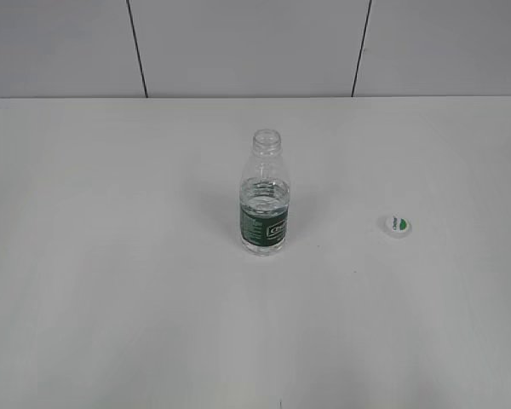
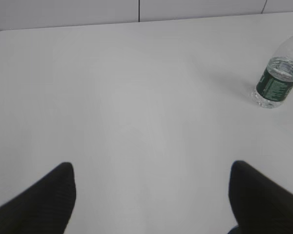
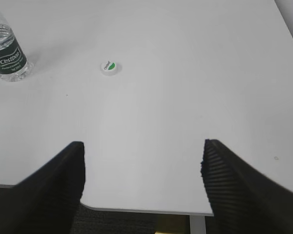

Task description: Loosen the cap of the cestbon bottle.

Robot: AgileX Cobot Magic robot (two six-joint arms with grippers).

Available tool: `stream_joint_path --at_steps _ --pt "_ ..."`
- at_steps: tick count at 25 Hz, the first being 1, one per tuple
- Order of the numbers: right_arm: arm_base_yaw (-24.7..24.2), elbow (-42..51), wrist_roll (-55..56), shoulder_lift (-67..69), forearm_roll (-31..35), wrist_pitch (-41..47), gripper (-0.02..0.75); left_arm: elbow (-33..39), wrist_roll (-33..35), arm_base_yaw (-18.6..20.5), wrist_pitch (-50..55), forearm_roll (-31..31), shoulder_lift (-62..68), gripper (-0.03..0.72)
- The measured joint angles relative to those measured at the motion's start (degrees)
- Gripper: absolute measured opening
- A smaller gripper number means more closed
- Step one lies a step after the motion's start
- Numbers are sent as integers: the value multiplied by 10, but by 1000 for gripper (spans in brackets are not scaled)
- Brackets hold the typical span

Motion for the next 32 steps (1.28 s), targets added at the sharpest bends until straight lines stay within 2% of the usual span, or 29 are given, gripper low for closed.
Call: stream_joint_path --at_steps 6,16,22,32 --pt "0 0 0 0 0 0 569 0 0 5 0 0 0 580" --pt "17 0 0 0 0 0 569 0 0 60 0 0 0 580" --pt "58 0 0 0 0 0 569 0 0 63 0 -1 0 580" --pt "60 0 0 0 0 0 569 0 0 63 0 -1 0 571"
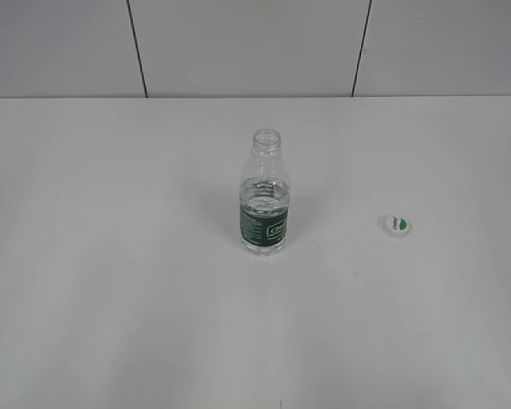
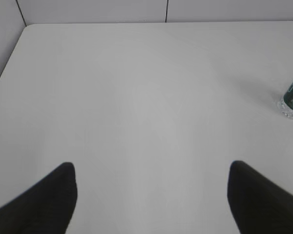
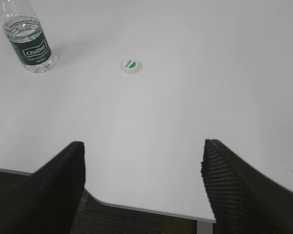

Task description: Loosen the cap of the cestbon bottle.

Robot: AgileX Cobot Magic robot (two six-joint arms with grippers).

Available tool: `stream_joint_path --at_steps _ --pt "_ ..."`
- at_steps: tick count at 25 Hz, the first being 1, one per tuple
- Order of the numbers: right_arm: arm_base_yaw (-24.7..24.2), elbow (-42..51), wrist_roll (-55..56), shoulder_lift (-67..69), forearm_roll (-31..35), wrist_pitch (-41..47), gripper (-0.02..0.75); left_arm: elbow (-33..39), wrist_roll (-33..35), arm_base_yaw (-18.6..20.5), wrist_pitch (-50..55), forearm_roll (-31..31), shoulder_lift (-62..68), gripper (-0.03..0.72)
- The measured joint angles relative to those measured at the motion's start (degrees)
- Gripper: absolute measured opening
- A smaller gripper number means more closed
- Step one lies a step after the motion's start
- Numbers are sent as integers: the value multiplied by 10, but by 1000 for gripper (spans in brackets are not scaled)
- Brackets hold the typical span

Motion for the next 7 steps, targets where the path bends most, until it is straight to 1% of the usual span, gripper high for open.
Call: stream_joint_path --at_steps 7 --pt "0 0 0 0 0 0 569 0 0 0 0 0 0 566"
